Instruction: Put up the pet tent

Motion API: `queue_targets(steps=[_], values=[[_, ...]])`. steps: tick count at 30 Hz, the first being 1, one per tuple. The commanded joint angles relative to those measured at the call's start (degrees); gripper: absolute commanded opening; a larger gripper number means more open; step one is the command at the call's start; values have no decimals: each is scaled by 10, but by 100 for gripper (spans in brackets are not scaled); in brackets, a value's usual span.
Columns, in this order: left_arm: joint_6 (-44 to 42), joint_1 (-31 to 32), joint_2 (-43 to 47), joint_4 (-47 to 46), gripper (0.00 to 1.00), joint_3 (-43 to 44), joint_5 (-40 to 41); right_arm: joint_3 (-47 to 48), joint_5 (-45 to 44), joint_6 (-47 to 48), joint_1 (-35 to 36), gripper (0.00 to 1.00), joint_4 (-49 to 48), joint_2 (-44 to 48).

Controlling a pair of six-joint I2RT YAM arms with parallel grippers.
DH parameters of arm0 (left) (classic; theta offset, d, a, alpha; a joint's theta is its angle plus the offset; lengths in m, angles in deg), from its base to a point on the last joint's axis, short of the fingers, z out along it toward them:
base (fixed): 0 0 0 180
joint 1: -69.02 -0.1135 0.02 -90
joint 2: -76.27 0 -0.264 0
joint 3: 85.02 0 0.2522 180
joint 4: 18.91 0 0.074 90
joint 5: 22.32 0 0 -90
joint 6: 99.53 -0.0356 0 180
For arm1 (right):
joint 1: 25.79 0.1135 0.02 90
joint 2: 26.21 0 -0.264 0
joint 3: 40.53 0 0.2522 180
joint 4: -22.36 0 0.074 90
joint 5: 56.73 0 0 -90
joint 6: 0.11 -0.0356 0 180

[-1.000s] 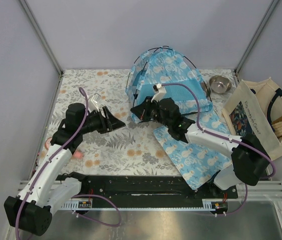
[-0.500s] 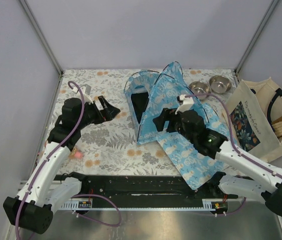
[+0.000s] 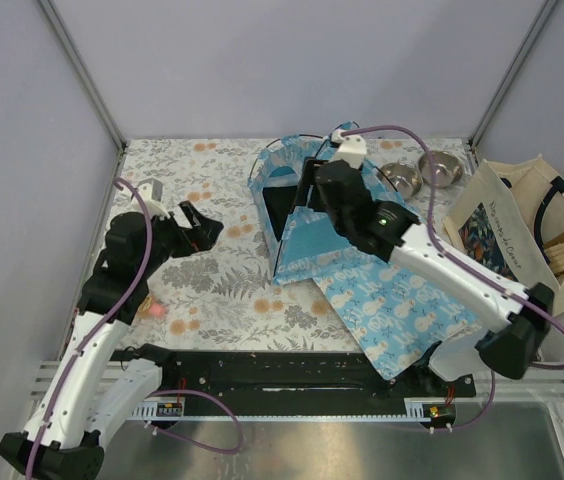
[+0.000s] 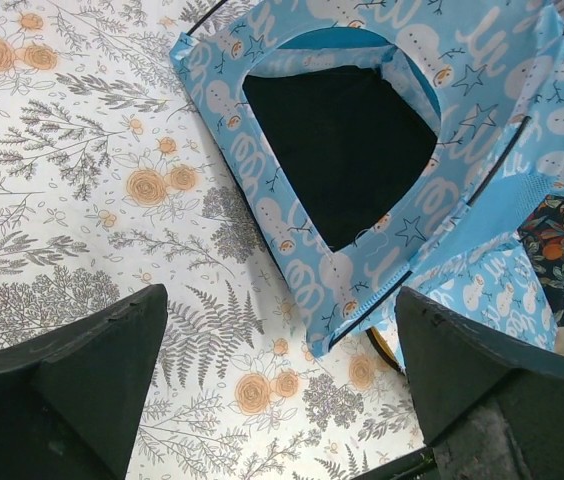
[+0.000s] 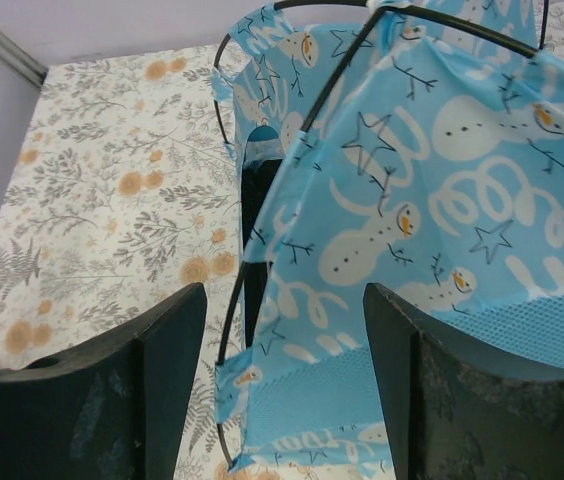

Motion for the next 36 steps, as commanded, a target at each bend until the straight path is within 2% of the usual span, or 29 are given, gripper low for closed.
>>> queue_targets(steps=[1, 7, 13, 16, 19, 20, 22, 28, 36], values=[[0, -4, 38, 0, 99, -14, 9, 92, -85, 3, 20, 71, 42, -79], [-4, -3, 50, 16, 99, -19, 13, 135, -200, -32, 34, 71, 61, -152], [-17, -3, 47, 22, 99, -13, 13, 152, -233, -9, 33, 59, 32, -178], [-24, -3, 43, 24, 99, -8, 16, 166, -218, 4, 33, 44, 26, -185], [-29, -4, 44, 30, 99, -3, 25, 168, -197, 33, 33, 18, 13, -186], [-31, -4, 44, 32, 99, -1, 29, 166, -188, 46, 33, 10, 4, -182], [-34, -4, 49, 38, 99, 1, 44, 165, -165, 83, 33, 1, -25, -172], [-48, -5, 64, 58, 99, 21, 70, 165, -71, 167, 35, 0, -93, -108], [-63, -7, 75, 74, 99, 64, 123, 151, 202, 202, 35, 0, -148, -98]])
